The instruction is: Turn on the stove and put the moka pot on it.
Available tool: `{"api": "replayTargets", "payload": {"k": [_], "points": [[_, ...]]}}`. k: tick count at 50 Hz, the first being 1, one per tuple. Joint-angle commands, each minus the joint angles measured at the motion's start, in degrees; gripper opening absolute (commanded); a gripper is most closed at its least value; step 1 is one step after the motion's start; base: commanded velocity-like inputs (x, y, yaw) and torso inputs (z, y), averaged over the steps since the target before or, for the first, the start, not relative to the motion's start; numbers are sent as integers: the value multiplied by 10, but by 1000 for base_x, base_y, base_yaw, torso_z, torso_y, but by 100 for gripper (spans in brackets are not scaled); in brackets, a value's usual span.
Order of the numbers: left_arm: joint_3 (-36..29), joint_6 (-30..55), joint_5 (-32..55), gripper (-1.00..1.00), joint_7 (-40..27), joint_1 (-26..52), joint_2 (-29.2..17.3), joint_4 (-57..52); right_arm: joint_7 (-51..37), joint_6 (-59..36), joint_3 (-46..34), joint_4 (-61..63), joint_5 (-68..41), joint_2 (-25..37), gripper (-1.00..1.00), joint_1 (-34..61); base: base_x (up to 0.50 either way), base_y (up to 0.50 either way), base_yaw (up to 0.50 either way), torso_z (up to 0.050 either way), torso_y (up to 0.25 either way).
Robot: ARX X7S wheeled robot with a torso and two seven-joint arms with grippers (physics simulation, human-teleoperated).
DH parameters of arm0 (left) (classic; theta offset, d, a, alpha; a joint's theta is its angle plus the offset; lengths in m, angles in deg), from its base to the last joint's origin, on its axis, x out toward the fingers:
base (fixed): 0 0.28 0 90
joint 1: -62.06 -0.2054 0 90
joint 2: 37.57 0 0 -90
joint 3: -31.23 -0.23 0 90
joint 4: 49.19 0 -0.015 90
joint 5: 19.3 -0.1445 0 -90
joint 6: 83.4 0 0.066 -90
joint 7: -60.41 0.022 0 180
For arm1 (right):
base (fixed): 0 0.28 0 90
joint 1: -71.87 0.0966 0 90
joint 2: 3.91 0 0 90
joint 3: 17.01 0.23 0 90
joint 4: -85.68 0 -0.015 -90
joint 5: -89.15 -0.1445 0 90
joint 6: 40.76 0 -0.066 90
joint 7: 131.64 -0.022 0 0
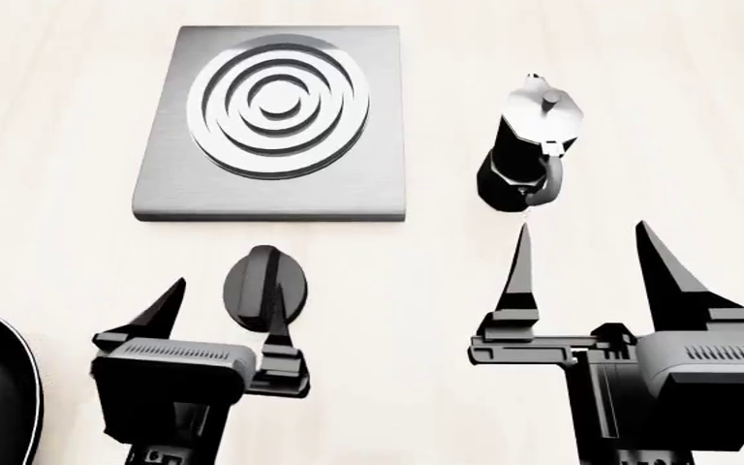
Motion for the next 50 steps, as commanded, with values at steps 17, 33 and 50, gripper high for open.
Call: {"api": "replayTargets", "payload": {"k": [17, 33, 50], "points": [[-30, -33, -13, 100, 6, 45, 14, 133, -8, -3, 1, 3, -9, 6, 100, 2, 0, 0, 0, 0, 0], [-52, -29, -24, 100, 2, 50, 12, 140, -12, 7, 0, -4, -14, 11, 100, -1, 0, 0, 0, 0, 0], [-62, -31, -20, 100, -6, 30, 8, 114, -20, -1, -2, 1, -19, 15, 100, 3, 0, 0, 0, 0, 0]]}}
